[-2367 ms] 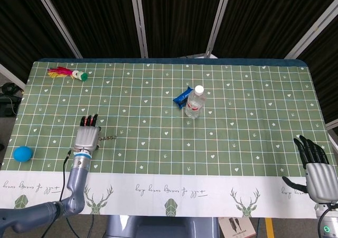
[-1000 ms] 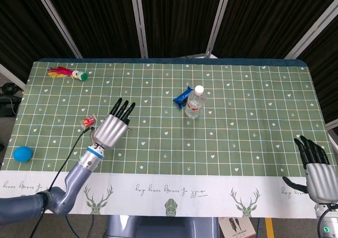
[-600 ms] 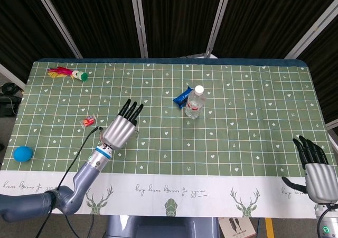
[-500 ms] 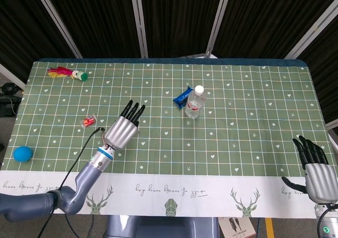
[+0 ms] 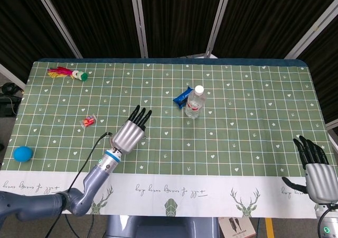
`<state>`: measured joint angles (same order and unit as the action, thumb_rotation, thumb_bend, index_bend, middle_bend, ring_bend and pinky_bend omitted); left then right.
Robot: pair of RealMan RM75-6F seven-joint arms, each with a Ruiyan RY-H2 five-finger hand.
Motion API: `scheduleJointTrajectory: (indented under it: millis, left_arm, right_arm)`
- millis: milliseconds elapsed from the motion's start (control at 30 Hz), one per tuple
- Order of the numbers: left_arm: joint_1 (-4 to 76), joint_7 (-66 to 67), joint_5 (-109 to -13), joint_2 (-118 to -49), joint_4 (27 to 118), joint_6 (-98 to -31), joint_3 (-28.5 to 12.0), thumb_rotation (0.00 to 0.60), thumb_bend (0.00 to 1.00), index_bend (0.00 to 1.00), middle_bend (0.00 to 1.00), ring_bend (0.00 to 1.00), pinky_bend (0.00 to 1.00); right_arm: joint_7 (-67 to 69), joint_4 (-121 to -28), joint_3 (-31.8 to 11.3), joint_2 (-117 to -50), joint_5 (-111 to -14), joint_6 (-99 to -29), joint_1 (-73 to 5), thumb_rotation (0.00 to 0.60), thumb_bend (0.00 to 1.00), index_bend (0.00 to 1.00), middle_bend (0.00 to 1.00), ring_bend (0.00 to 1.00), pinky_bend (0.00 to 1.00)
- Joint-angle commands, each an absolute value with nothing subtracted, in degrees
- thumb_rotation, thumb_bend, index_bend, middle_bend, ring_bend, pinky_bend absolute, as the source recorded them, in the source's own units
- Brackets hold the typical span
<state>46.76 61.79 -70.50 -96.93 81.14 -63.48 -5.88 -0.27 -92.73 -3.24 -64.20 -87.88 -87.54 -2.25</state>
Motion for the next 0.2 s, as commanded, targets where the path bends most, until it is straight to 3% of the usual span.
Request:
scheduleJointTrajectory:
  millis: [33, 200]
  left_arm:
    - [46.9, 61.8, -70.0, -97.6, 80.8, -63.4, -6.1, 0.600, 0.40, 0.57, 0.00, 0.00, 0.00]
    - [47.1, 62.3, -69.6, -98.5, 80.0, -63.5, -6.2, 0.600, 0.41, 0.57, 0.00, 0.00, 0.00]
  right_arm:
    - [-0.2, -92.7, -3.3, -64.2, -87.9, -87.6, -2.2, 0.600, 0.00, 0.05, 0.00, 0.00, 0.09]
    - [-0.2, -92.8, -3.2, -64.1, -87.8, -87.7, -2.2, 0.600, 0.00, 0.05, 0.00, 0.00, 0.09]
